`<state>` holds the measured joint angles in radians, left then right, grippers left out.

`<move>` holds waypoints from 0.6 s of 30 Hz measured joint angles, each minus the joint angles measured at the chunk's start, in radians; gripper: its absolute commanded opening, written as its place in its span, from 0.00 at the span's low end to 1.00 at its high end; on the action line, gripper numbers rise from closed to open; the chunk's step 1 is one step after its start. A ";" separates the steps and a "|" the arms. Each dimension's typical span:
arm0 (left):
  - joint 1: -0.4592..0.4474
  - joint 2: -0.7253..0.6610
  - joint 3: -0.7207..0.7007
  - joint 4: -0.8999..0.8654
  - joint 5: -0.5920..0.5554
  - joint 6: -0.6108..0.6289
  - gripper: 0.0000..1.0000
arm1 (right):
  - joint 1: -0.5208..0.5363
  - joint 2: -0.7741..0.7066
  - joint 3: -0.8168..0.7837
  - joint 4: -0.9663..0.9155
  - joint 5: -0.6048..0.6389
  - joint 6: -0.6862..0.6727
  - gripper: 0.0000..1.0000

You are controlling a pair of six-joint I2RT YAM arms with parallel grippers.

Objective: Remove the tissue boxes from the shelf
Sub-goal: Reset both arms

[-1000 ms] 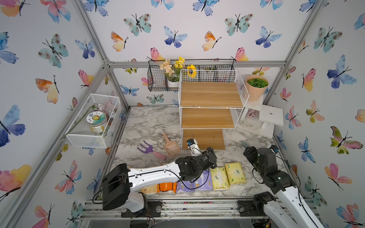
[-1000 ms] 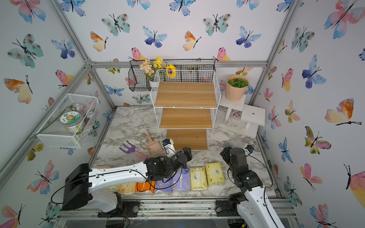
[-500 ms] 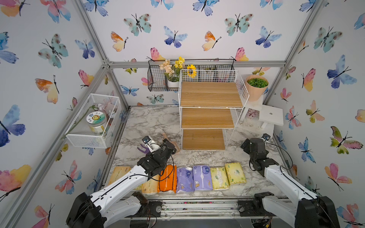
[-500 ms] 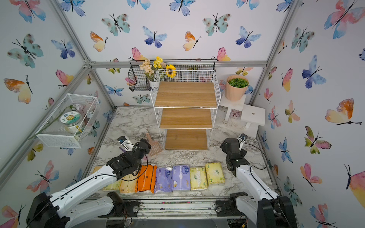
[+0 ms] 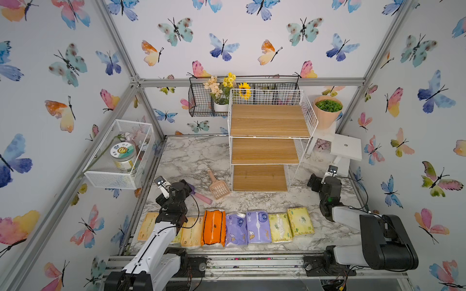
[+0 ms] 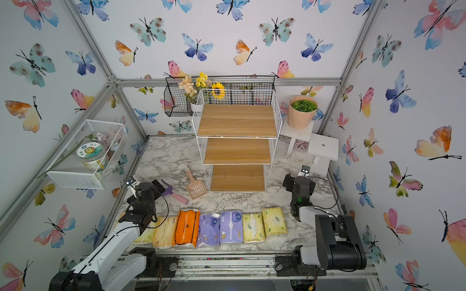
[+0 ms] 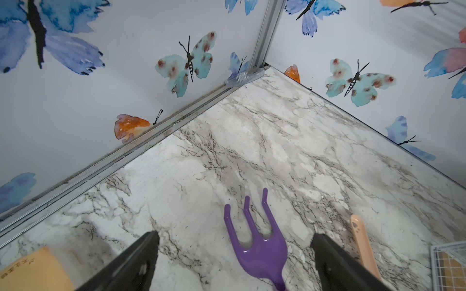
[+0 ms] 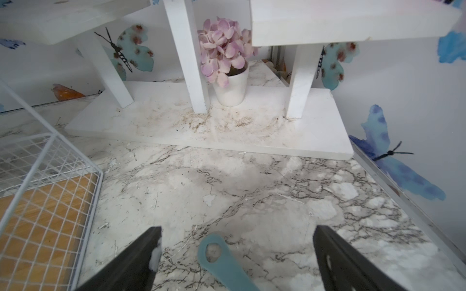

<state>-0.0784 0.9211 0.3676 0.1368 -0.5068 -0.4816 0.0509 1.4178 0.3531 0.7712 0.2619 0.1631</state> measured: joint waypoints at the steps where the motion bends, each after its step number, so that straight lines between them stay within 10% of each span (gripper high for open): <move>1: 0.026 0.000 -0.024 0.035 0.020 0.024 0.99 | 0.000 0.032 -0.016 0.056 -0.016 -0.014 0.99; 18: 0.071 0.337 -0.217 0.768 0.253 0.338 0.99 | 0.000 0.159 -0.132 0.420 -0.137 -0.097 0.98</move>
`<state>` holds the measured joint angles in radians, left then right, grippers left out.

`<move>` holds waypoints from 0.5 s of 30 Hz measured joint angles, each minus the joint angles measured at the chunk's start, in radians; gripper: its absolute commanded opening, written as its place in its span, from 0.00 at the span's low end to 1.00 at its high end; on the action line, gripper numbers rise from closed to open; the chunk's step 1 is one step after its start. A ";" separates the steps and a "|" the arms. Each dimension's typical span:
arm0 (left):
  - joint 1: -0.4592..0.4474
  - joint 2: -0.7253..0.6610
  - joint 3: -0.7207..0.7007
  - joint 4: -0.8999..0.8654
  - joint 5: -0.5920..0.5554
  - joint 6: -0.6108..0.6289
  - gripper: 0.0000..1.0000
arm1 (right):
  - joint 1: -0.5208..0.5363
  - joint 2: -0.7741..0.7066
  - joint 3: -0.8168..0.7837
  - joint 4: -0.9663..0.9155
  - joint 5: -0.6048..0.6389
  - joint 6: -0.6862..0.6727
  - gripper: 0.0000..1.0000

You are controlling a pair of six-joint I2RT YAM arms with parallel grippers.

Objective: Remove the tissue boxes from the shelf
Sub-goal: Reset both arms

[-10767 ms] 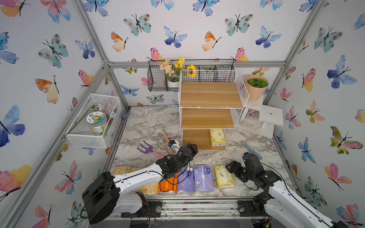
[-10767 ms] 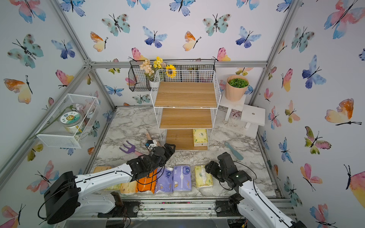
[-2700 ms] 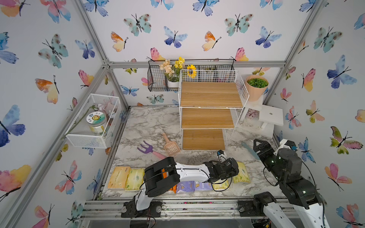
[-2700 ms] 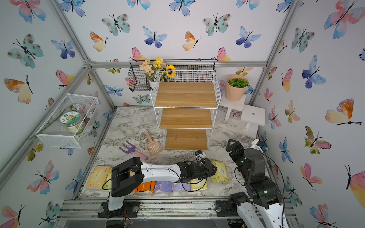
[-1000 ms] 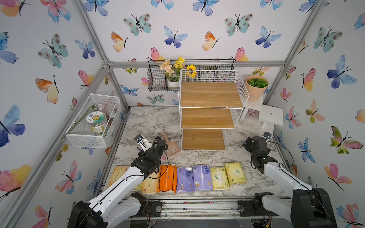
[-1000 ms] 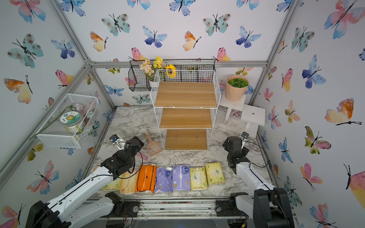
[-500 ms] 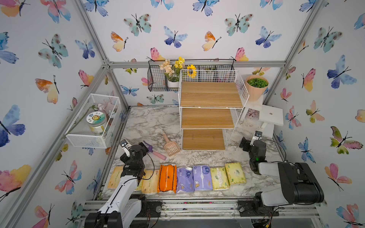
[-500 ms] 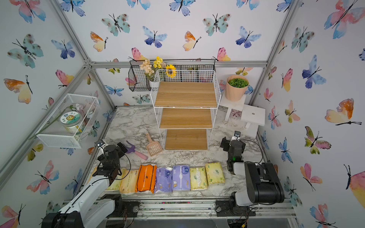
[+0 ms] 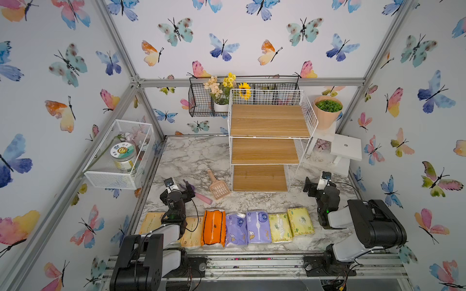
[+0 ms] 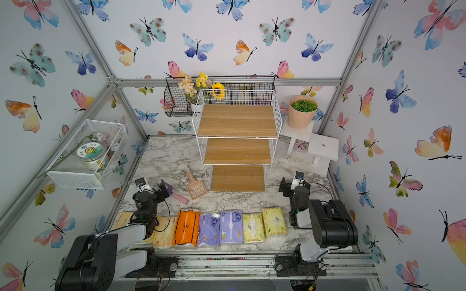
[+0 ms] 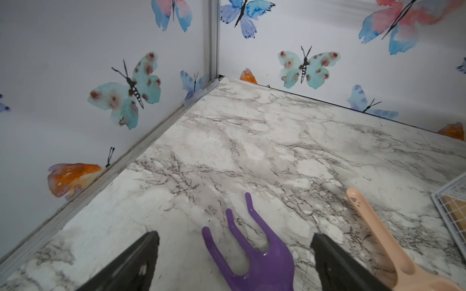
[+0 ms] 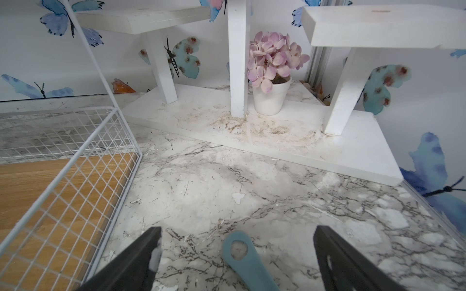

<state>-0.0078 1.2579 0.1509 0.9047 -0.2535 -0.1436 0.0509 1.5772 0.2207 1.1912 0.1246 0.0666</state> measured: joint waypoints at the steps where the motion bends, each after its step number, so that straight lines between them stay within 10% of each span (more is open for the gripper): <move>1: 0.000 0.034 -0.004 0.042 0.015 0.009 0.99 | 0.000 0.000 0.000 0.000 -0.001 0.000 0.98; 15: -0.053 0.143 0.035 0.177 0.067 0.085 0.99 | 0.000 0.000 0.013 -0.001 -0.002 0.000 0.98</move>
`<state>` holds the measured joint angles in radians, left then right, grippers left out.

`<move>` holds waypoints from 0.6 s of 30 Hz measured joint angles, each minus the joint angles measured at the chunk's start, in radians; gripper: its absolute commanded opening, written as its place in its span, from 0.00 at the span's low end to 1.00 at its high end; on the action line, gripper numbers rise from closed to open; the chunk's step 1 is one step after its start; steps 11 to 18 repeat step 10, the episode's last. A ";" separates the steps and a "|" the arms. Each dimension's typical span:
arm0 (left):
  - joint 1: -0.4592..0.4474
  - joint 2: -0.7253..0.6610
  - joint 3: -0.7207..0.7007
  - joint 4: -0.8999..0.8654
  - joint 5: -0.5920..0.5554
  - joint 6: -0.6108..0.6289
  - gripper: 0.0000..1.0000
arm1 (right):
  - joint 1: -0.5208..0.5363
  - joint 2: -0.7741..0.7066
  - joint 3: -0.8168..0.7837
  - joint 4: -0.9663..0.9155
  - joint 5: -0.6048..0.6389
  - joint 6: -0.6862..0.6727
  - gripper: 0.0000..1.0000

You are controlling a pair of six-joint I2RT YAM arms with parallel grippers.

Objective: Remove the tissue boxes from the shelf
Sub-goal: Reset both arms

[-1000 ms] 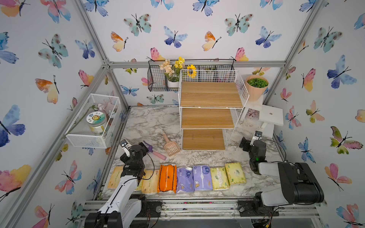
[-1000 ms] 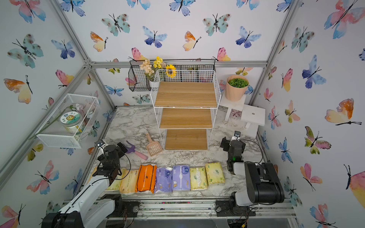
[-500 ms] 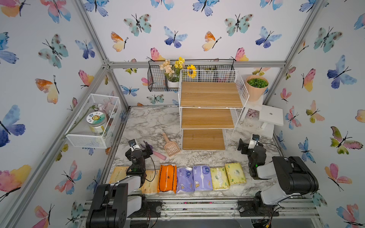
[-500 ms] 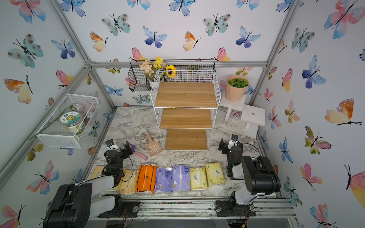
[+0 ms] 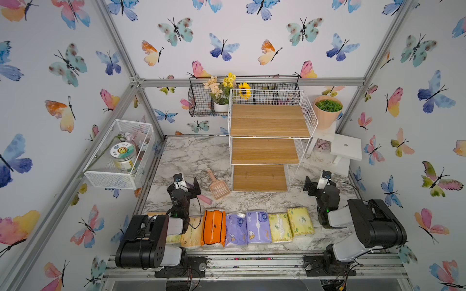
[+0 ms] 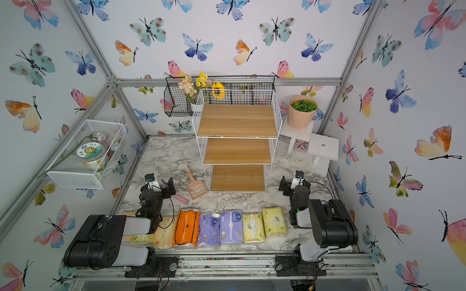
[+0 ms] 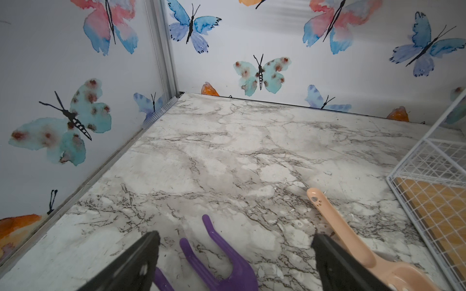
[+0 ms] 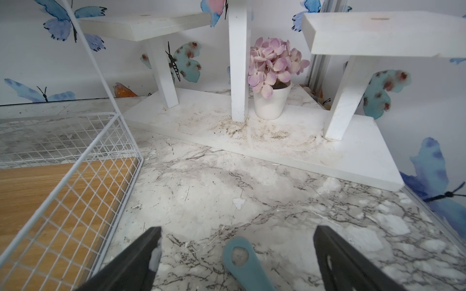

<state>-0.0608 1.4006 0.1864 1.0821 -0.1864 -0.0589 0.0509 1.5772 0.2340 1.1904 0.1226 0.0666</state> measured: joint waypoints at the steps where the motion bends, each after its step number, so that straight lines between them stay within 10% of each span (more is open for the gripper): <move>1: 0.000 0.000 0.000 0.000 0.000 0.003 0.99 | 0.000 0.000 0.002 0.000 0.000 0.000 0.98; 18: 0.001 0.001 0.001 -0.002 0.000 0.007 0.99 | 0.000 0.000 0.006 0.000 0.000 0.000 1.00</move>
